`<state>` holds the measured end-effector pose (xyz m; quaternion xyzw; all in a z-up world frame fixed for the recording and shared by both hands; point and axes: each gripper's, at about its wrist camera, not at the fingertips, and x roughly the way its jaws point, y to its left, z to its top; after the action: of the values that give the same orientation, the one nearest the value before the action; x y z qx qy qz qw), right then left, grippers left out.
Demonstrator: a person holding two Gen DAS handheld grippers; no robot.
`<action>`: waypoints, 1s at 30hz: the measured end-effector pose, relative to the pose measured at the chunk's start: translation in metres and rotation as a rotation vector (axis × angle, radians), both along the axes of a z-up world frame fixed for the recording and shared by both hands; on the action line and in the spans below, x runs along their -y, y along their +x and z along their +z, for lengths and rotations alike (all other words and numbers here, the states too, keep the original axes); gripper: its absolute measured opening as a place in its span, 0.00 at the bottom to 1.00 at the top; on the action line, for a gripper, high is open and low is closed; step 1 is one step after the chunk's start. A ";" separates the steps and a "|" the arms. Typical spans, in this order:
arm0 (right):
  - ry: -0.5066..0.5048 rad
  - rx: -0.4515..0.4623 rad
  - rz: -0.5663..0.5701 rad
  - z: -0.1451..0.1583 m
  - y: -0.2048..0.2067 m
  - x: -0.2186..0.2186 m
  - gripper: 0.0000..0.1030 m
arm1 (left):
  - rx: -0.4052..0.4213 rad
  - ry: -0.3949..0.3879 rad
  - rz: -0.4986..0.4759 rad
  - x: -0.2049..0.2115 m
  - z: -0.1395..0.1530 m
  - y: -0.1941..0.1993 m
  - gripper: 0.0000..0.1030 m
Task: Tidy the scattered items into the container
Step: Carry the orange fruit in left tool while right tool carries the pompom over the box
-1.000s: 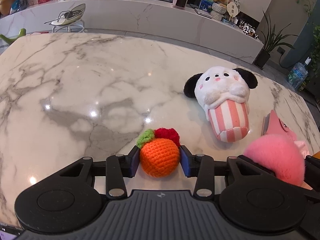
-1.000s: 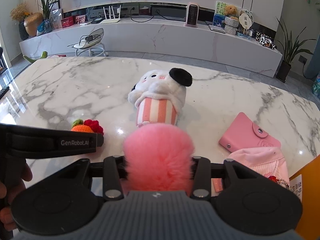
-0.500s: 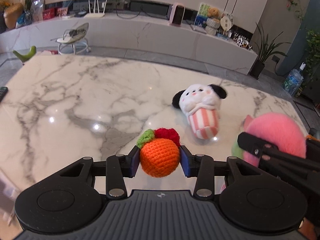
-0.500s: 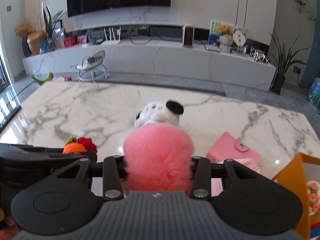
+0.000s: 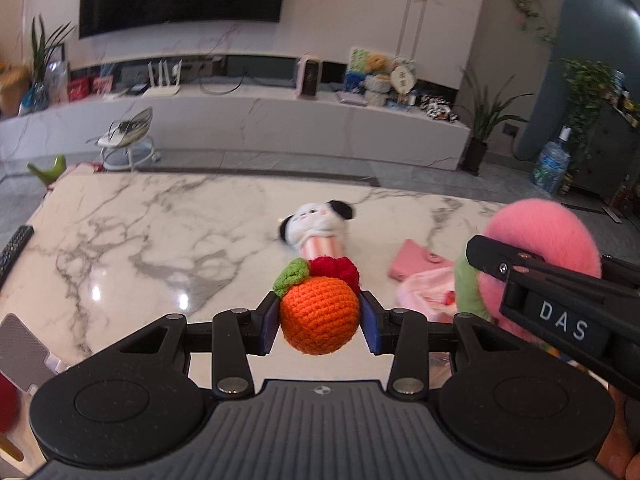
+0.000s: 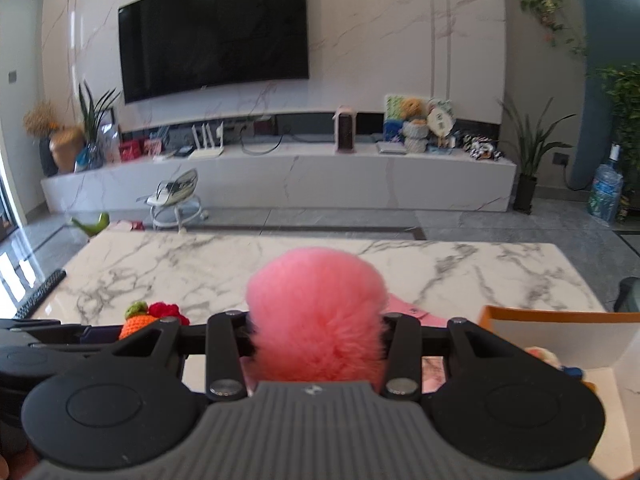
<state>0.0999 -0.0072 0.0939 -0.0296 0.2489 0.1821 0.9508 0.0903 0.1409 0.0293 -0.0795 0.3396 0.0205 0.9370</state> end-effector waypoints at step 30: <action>0.095 0.103 -0.378 0.024 -0.076 0.197 0.43 | 0.108 0.106 -0.355 0.182 0.026 -0.037 0.47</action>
<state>0.0237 -0.2047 0.1180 0.0534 0.1921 0.0101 0.9799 0.0532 -0.0410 0.0557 0.0301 0.2961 -0.1318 0.9456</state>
